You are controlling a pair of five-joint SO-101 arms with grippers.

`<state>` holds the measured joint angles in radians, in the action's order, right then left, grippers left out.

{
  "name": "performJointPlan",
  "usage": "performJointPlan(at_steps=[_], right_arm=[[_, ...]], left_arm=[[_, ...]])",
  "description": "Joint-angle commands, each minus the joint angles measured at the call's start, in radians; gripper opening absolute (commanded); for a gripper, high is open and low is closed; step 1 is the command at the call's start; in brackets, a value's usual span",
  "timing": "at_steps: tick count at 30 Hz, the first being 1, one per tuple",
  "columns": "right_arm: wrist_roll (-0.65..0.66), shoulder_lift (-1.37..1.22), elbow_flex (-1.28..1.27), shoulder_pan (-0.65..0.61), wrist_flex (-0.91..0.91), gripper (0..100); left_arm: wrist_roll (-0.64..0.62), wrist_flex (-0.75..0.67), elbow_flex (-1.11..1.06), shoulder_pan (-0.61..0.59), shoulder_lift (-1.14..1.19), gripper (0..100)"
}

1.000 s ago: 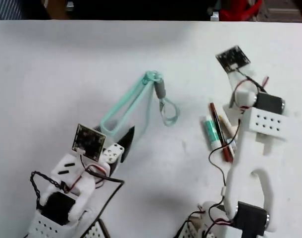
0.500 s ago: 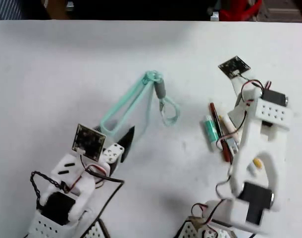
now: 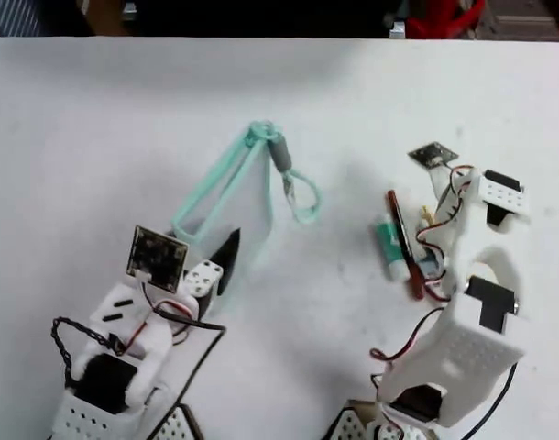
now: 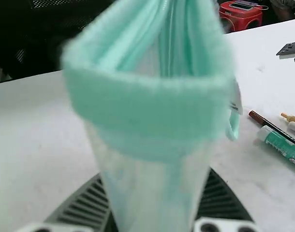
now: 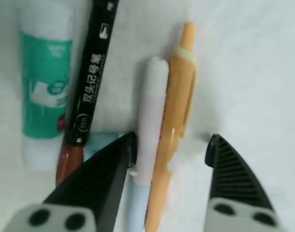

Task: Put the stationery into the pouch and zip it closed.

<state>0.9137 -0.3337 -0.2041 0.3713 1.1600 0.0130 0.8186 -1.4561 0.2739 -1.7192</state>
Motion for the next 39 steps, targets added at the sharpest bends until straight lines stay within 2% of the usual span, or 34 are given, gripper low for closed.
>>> performJointPlan(at_steps=[1, 3, 7, 10, 13, 20, 39], right_arm=[[0.046, -0.03, 0.035, 0.01, -0.013, 22.4], [0.046, -0.039, 0.037, 0.008, -0.035, 17.6], [0.046, -0.056, 0.034, 0.005, -0.082, 1.1], [0.044, -0.058, 0.038, 0.012, -0.084, 4.6], [0.041, -0.035, 0.04, 0.013, -0.076, 1.5], [0.04, 0.156, 0.034, 0.004, 0.012, 1.9], [0.048, 0.446, 0.034, -0.148, 0.312, 1.9]], left_arm=[[-0.003, -0.028, -0.006, -0.008, -0.001, 17], [-0.003, -0.028, -0.008, -0.008, -0.001, 17], [-0.003, -0.028, -0.008, -0.008, -0.001, 17], [-0.003, -0.028, -0.008, -0.008, -0.001, 17], [-0.003, -0.028, -0.008, -0.008, -0.001, 17], [-0.003, -0.028, -0.008, -0.008, -0.001, 17], [-0.003, -0.026, -0.008, -0.007, -0.001, 17]])
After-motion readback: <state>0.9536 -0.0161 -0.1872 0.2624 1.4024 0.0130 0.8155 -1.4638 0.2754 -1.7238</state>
